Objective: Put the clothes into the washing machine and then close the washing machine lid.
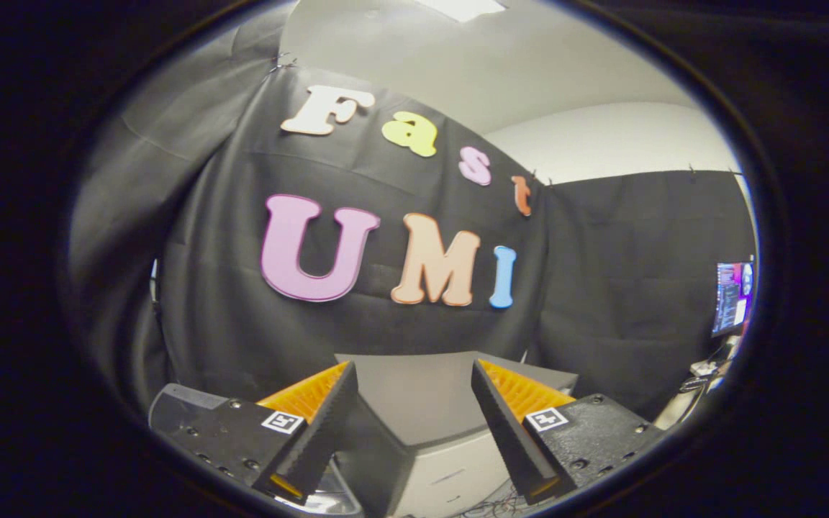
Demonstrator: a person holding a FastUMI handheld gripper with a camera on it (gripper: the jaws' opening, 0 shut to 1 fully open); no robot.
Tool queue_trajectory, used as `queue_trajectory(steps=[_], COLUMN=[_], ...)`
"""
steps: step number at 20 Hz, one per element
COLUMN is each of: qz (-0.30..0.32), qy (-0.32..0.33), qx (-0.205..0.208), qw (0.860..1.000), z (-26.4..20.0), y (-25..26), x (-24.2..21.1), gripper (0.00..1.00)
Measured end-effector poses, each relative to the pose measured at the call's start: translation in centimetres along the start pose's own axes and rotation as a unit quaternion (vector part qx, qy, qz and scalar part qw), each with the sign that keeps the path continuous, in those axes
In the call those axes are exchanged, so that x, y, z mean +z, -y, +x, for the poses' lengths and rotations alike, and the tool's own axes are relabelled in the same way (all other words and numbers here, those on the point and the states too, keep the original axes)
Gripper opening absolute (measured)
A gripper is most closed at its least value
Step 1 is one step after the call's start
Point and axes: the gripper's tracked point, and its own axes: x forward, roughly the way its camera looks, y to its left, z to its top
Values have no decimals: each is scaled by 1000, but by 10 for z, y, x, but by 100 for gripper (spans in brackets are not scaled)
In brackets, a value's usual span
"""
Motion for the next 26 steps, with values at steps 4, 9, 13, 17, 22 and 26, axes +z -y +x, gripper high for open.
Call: queue_trajectory(steps=[4,9,13,17,22,26], qz=[30,56,97,190,232,162], qy=[5,-34,-28,-47,-40,-29], qx=[3,19,91,177,213,189], qw=[1000,998,991,965,948,968], z=[-1,-1,-4,-16,-25,-38], y=[41,83,88,94,127,167], x=[-21,-78,-112,-150,-193,-223], gripper=[96,96,96,96,96,96])
